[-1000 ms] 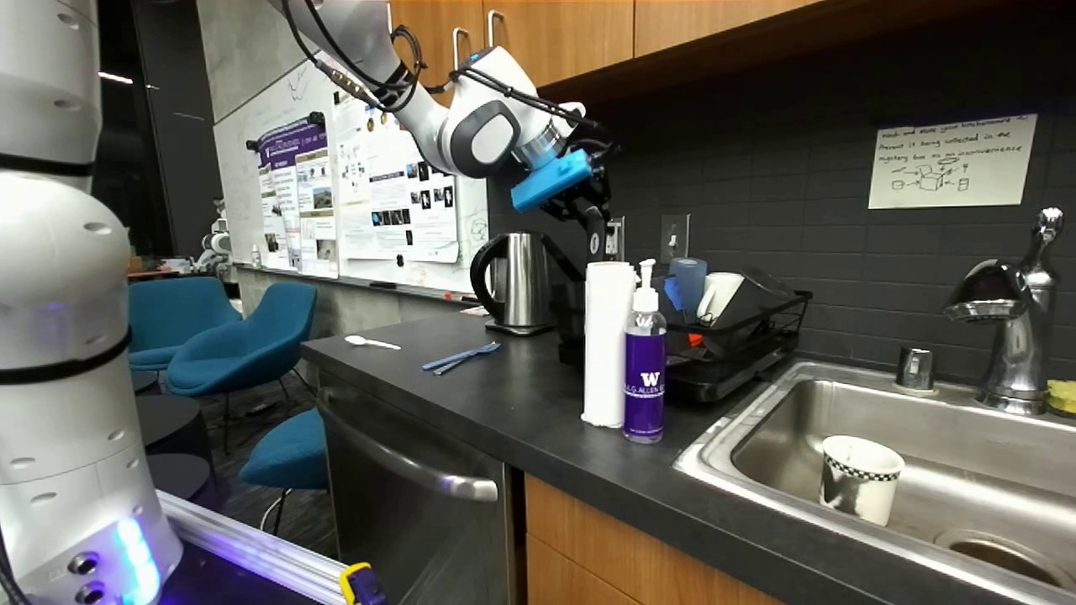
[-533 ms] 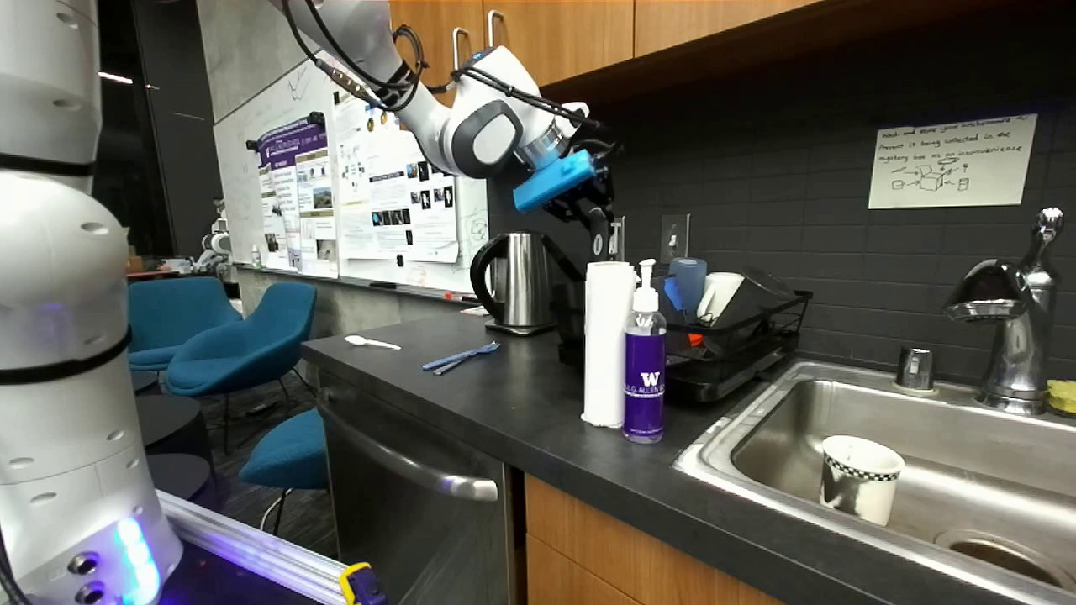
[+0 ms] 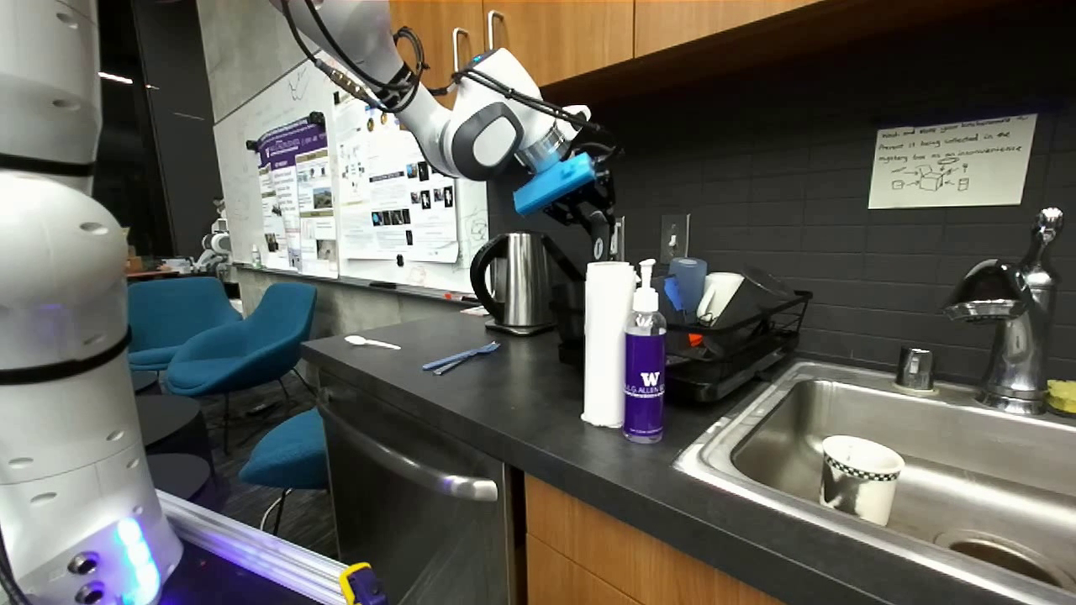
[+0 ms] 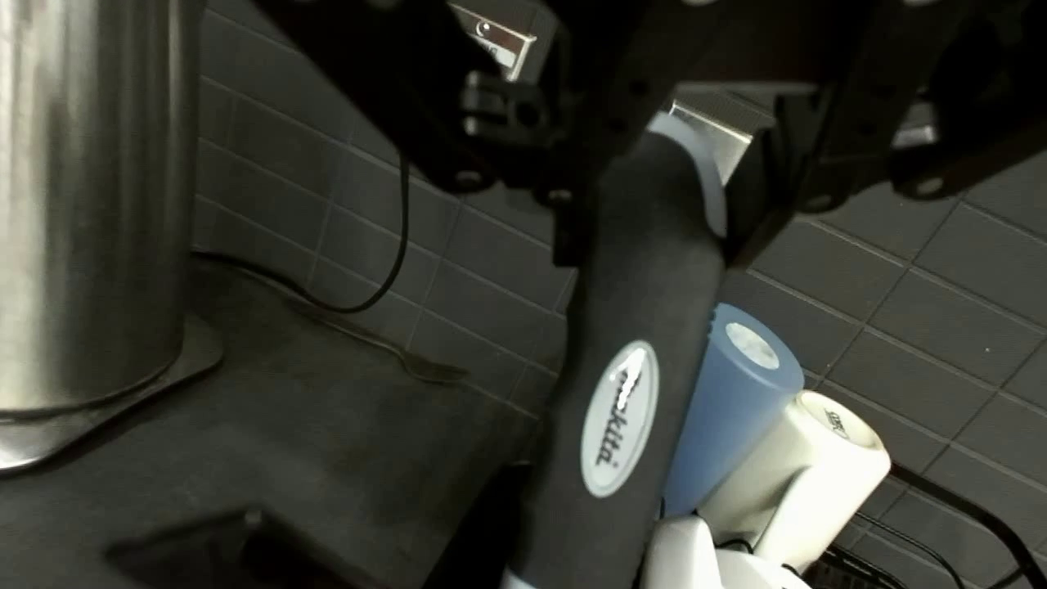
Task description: Pick up the black object on the left side of the counter and put it in the drying rack
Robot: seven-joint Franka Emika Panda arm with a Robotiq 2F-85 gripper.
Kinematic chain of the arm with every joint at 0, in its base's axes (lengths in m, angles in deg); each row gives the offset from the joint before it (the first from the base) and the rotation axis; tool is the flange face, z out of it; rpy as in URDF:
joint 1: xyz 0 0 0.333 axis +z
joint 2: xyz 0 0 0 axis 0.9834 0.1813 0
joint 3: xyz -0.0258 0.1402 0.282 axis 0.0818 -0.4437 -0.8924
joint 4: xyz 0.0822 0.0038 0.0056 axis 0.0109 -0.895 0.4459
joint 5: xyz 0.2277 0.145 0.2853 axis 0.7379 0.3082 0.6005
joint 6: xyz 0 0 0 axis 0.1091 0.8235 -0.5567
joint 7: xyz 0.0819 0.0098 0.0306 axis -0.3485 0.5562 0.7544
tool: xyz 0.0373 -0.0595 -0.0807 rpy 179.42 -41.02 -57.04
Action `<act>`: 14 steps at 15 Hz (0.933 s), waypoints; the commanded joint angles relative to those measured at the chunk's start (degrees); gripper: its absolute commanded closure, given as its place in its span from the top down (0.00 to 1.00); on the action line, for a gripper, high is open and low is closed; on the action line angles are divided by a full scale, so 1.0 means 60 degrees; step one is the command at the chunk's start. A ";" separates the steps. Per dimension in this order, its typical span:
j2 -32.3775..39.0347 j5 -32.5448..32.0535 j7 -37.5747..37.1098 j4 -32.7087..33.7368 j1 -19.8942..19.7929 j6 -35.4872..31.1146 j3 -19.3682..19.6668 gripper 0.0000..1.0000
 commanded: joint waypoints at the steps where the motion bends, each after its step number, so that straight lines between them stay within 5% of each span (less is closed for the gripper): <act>1: -0.0126 0.0131 0.0077 -0.0044 -0.0055 -0.0036 -0.0049 0.61; 6: -0.0176 0.0158 0.0063 -0.0076 -0.0057 0.0003 -0.0065 0.85; 14: -0.0459 0.0049 -0.0134 -0.0280 0.0084 0.0425 -0.0094 1.00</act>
